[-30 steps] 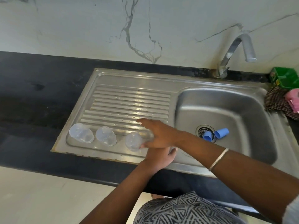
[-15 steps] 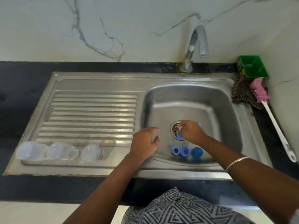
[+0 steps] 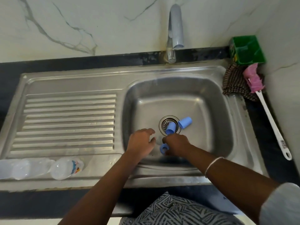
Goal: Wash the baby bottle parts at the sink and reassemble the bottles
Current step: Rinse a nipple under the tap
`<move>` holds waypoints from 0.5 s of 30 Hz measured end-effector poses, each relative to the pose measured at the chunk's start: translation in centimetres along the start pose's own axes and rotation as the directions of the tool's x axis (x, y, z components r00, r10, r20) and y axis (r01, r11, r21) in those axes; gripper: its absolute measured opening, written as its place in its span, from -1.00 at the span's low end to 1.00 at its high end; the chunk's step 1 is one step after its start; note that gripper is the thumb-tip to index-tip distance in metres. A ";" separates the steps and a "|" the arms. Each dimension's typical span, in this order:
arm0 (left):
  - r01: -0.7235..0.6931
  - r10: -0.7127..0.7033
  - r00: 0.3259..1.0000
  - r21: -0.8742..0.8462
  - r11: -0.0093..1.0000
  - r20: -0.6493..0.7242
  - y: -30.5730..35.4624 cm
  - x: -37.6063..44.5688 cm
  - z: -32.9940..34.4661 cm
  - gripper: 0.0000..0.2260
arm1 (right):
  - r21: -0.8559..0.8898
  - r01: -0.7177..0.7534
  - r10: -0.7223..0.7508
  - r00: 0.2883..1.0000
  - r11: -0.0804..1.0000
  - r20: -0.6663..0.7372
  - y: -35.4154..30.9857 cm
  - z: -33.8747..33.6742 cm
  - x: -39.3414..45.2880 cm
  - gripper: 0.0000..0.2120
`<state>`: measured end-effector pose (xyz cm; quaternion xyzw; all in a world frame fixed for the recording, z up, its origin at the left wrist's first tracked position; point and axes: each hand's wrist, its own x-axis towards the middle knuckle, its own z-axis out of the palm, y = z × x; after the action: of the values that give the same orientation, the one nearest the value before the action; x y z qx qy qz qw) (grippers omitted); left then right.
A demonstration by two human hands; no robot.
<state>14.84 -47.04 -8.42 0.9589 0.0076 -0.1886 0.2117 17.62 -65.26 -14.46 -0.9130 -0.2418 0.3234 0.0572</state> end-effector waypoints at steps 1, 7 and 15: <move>0.004 -0.004 1.000 0.001 1.000 0.011 0.0 0.2 0.1 -0.69 | 0.001 -0.001 0.001 1.000 1.000 -0.018 -0.1 0.2 0.2 -0.71; 0.032 -0.032 0.998 0.001 0.999 0.048 0.1 1.4 0.9 -0.69 | 0.109 0.000 0.020 0.983 0.994 -0.181 -1.0 0.3 1.3 -0.64; 0.106 -0.102 0.992 -0.049 0.993 0.081 -0.4 2.6 1.7 -0.72 | -0.024 0.009 -0.012 0.991 1.000 -0.131 -2.2 -0.4 2.7 -0.83</move>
<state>16.65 -47.50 -10.95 0.9432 0.0541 -0.2363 0.2269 18.77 -61.99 -15.11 -0.9316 -0.2462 0.2596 0.0642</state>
